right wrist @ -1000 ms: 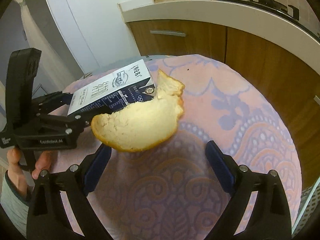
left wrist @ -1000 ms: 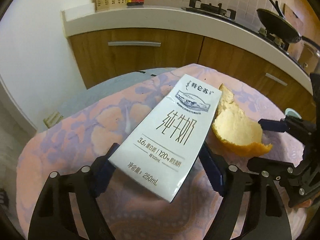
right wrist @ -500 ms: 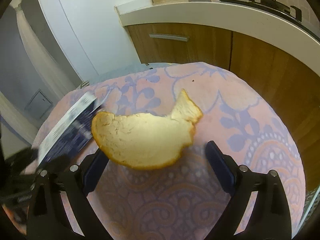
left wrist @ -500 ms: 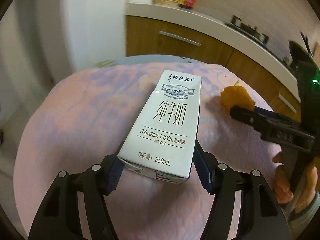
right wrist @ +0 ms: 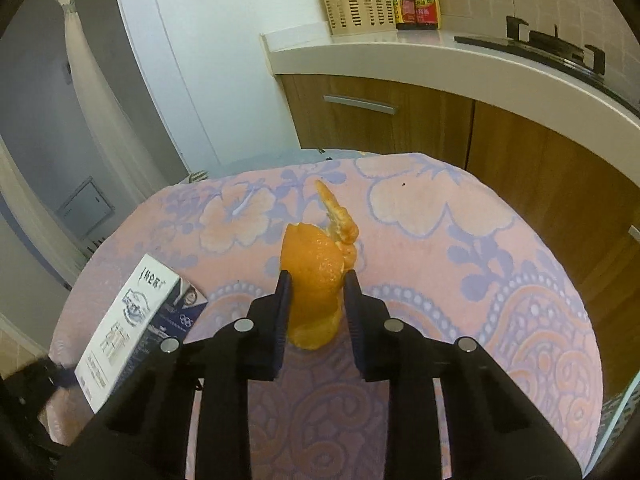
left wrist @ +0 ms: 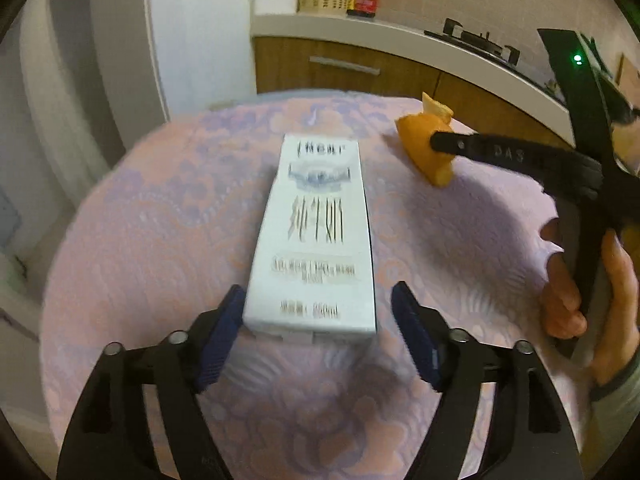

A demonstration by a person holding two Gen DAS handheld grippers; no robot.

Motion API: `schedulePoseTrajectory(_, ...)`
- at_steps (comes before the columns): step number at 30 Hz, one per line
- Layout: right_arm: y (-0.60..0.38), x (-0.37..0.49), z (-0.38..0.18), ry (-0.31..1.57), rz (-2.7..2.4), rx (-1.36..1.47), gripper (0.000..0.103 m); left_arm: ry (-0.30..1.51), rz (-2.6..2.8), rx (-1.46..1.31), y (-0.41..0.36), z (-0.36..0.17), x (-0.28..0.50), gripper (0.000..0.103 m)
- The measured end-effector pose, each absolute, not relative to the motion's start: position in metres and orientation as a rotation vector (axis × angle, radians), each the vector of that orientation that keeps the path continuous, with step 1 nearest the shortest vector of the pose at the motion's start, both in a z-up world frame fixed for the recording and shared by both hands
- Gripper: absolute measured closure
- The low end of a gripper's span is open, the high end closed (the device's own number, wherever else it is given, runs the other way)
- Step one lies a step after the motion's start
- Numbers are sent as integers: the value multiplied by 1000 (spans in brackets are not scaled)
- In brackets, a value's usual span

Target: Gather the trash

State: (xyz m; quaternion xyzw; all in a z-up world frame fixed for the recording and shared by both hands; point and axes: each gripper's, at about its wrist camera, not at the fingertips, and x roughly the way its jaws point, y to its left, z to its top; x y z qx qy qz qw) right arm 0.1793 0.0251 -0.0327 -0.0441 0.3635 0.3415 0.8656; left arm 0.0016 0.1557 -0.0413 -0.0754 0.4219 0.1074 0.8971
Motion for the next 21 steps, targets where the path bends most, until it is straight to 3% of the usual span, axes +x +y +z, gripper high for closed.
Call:
schedulePoseTrajectory(5,26,170,-30,730,710,-119,87,914,211,-173,163,-42,29,29)
schedulePoseTrajectory(7,23,165,-29,725,711,-116,88,930,215,-173,162,-45,34,49)
schedulePoseTrajectory(9,18,159,-30,719,714,-110,92,924,218,-185,161,-47,34,50)
schedulePoseTrajectory(10,13,154,-29,714,720,-104,102,918,223,-184,160,-47,33,50)
schedulePoseTrajectory(21,-52,72,-24,654,783,-6,103,780,162,-189,119,0,-25,50)
